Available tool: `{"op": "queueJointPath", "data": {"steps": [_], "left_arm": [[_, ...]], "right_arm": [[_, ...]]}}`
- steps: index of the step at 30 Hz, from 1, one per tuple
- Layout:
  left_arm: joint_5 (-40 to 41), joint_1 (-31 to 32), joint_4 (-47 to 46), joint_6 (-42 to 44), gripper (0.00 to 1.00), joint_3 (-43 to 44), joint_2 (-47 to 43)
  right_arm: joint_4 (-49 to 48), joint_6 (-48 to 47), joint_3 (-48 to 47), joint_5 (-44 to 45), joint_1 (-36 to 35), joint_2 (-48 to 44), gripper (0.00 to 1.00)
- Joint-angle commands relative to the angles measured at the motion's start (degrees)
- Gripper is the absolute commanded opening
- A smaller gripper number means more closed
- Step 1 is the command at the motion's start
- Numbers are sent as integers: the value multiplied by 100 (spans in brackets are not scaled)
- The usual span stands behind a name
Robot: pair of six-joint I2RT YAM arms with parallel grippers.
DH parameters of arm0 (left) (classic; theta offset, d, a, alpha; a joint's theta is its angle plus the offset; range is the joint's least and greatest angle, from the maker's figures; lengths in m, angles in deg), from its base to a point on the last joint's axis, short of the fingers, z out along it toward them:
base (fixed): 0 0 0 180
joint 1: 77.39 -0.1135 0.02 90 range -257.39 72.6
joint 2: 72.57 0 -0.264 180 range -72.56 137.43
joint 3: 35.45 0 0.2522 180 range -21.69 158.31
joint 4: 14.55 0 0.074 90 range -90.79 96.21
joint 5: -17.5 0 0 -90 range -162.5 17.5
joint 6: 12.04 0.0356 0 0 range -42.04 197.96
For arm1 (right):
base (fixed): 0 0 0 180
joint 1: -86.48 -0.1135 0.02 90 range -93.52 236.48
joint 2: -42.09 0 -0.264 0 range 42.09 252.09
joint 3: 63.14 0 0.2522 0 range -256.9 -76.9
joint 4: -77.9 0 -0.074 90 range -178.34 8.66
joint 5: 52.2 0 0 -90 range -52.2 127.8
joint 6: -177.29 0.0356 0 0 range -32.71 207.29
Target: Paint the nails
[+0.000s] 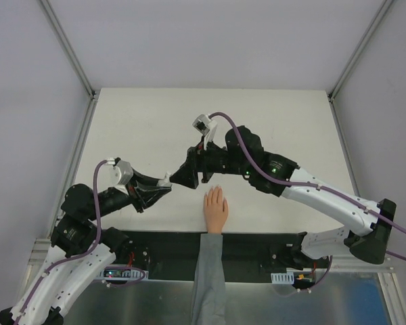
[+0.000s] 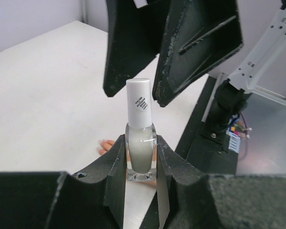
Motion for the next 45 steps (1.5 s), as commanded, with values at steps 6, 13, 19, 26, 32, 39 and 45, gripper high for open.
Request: {"op": "queueJointPath", "data": {"steps": [6,13,19,26,32,39,45], "left_arm": [[725,43,-107,405,0,-14,-102],[655,43,-177,432,0,39,48],[392,43,-344,195,0,12,57],[-3150,43,-661,-612,0,329,706],[-1835,43,-661,-641,0,118,400],[-358,43,-354,-254,0,82,13],[705,43,-37,133,0,127,-162]], "right_arm": [[668,214,-1090,1935,-672,394,64],[668,477,-1390,1908,-822,904,43],[624,224,-1311,1769,-796,834,1],[-1776,-1035,114,-3783,118,95,0],[-1881,-771,350,-3034,136,-89,0],[-374,-226,-26,-441,119,-352,62],[449,310,-431,862,-82,-195,69]]}}
